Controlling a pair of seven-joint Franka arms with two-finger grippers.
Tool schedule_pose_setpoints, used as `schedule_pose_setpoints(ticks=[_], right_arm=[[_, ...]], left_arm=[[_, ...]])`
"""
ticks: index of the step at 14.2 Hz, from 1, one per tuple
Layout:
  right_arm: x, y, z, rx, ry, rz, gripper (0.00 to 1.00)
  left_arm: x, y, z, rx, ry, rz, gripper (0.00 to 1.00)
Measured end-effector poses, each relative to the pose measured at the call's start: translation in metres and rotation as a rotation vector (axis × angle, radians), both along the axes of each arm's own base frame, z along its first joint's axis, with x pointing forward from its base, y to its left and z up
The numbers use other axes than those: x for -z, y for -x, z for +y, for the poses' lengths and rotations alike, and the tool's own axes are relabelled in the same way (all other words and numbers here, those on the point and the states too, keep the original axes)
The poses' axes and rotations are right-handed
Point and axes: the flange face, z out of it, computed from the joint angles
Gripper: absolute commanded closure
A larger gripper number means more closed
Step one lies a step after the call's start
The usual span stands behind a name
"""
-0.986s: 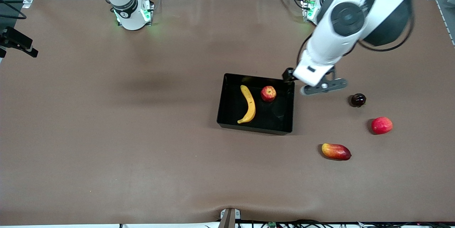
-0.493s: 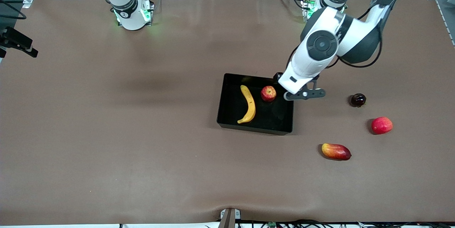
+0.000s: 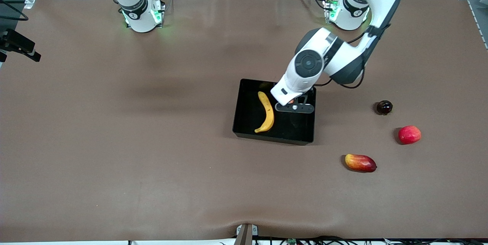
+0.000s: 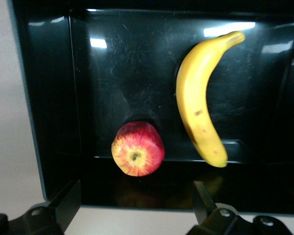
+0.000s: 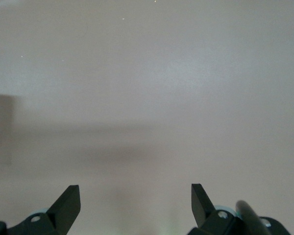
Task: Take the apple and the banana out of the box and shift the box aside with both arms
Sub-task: 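Grasp the red apple in the tray with the left gripper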
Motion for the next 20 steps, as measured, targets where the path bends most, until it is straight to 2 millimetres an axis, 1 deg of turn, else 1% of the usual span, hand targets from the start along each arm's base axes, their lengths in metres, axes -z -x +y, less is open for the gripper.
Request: schedule_pose_setpoints(ticks=[2, 5, 7, 11, 13, 14, 15, 16, 17, 18, 19, 20], right_arm=[[0.000, 0.000, 0.000, 0.000, 0.000, 0.001, 0.00], [0.002, -0.001, 0.000, 0.000, 0.000, 0.003, 0.00], [0.003, -0.002, 0.000, 0.000, 0.000, 0.005, 0.00], [0.004, -0.003, 0.001, -0.001, -0.001, 0.008, 0.00], [0.005, -0.004, 0.001, -0.001, -0.001, 0.010, 0.00], [0.006, -0.004, 0.001, -0.001, -0.001, 0.011, 0.00], [0.006, -0.004, 0.001, -0.002, -0.001, 0.011, 0.00], [0.006, -0.004, 0.001, -0.003, -0.001, 0.011, 0.00], [0.006, -0.004, 0.002, -0.003, -0.001, 0.011, 0.00], [0.006, -0.004, 0.002, -0.003, -0.001, 0.011, 0.00], [0.006, -0.004, 0.002, -0.003, -0.001, 0.011, 0.00], [0.006, -0.004, 0.002, -0.003, -0.001, 0.011, 0.00]], left_arm=[[0.021, -0.001, 0.001, 0.018, -0.012, 0.012, 0.05], [0.048, -0.003, -0.001, 0.034, -0.009, 0.018, 0.07], [0.061, -0.001, -0.002, 0.038, -0.013, 0.036, 0.07], [0.083, 0.002, -0.001, 0.039, -0.021, 0.073, 0.07], [0.091, 0.004, -0.001, 0.039, -0.024, 0.086, 0.08], [0.093, 0.004, -0.001, 0.039, -0.025, 0.088, 0.10], [0.093, 0.004, -0.001, 0.039, -0.025, 0.089, 0.15], [0.093, 0.004, -0.001, 0.039, -0.025, 0.090, 0.22], [0.094, 0.004, -0.001, 0.039, -0.025, 0.090, 0.31], [0.094, 0.004, -0.001, 0.038, -0.025, 0.091, 0.55], [0.094, 0.004, -0.001, 0.038, -0.024, 0.090, 0.76], [0.093, 0.003, -0.002, 0.038, -0.023, 0.088, 0.98]])
